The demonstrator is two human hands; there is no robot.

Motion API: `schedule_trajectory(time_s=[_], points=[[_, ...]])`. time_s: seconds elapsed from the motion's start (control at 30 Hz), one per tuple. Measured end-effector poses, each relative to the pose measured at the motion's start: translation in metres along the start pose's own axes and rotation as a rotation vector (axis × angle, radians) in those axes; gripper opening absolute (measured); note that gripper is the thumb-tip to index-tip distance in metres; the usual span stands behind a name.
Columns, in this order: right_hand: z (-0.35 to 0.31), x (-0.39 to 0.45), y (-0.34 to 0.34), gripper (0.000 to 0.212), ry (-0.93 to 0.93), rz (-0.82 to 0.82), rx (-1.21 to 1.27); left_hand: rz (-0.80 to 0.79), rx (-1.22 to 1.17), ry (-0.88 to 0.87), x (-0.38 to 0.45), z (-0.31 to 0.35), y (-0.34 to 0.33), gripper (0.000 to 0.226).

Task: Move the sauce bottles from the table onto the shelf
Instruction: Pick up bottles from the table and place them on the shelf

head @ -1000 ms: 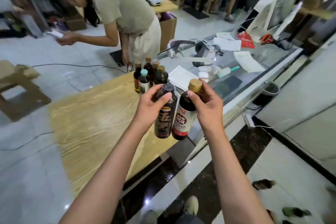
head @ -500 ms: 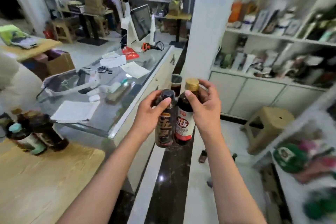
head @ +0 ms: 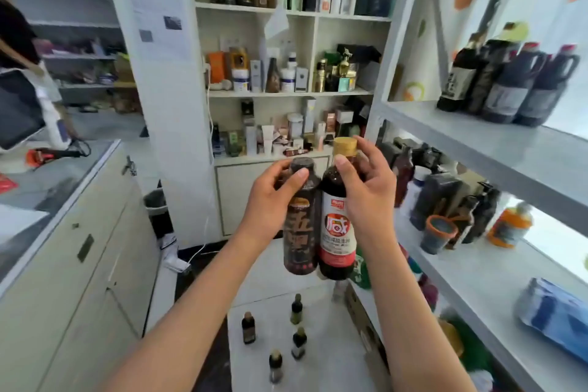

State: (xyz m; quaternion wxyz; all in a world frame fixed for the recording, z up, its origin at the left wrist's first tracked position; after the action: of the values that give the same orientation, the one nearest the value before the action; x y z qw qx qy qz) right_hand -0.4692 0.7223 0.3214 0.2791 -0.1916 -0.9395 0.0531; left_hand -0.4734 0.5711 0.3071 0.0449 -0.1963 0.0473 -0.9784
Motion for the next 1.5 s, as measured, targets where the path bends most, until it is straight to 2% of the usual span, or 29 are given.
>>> schedule_trajectory(time_s=[0.23,0.5,0.7,0.9,1.03,1.2,1.37,1.5], points=[[0.005,0.078,0.074,0.034,0.076,0.177,-0.104,-0.200,-0.104,-0.013,0.060,-0.015,-0.111,0.011],[0.007,0.186,0.104,0.026,0.151,0.338,-0.173,-0.324,-0.250,-0.064,0.164,-0.025,-0.210,0.016],[0.001,0.277,0.105,0.029,0.232,0.440,-0.201,-0.373,-0.320,-0.124,0.255,-0.017,-0.276,0.010],[0.005,0.353,0.099,0.029,0.362,0.519,-0.296,-0.344,-0.410,-0.186,0.326,-0.016,-0.330,0.027],[0.025,0.390,0.107,0.022,0.449,0.598,-0.357,-0.358,-0.447,-0.177,0.357,-0.026,-0.363,0.020],[0.065,0.424,0.128,0.044,0.418,0.619,-0.478,-0.334,-0.350,-0.194,0.374,-0.060,-0.404,0.021],[0.087,0.445,0.153,0.037,0.442,0.626,-0.529,-0.340,-0.340,-0.171,0.380,-0.087,-0.433,0.025],[0.091,0.442,0.159,0.046,0.441,0.633,-0.557,-0.373,-0.334,-0.212,0.377,-0.093,-0.436,0.031]])
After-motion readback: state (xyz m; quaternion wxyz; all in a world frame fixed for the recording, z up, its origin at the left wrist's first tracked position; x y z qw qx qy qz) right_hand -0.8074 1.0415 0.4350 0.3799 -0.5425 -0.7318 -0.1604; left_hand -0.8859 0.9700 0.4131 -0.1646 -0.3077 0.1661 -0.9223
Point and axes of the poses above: each hand's wrist, its own x-axis towards the middle knuckle, its own y-axis out of the back of the hand, z = x × y, the point moved 1 cm from there along x, towards the middle knuckle, and after that the axes turned 7 degrees about z, right-handed, at the moved point
